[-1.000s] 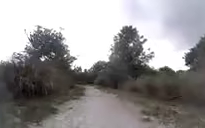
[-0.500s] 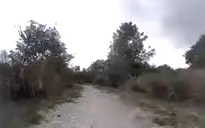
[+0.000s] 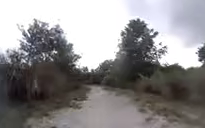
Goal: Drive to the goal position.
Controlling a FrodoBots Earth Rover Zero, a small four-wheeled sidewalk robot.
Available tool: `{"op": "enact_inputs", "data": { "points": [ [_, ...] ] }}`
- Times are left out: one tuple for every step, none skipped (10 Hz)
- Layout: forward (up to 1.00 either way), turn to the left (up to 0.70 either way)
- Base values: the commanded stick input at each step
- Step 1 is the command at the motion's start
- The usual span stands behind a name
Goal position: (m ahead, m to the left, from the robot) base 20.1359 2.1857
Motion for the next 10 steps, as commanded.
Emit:
{"op": "enact_inputs", "data": {
  "points": [
    [0.85,0.00],
    [0.85,0.00],
    [0.85,0.00],
    [0.85,0.00],
    [0.85,0.00],
    [0.85,0.00],
    [0.85,0.00],
    [0.85,0.00],
    [0.85,0.00],
    [0.85,0.00]
  ]
}}
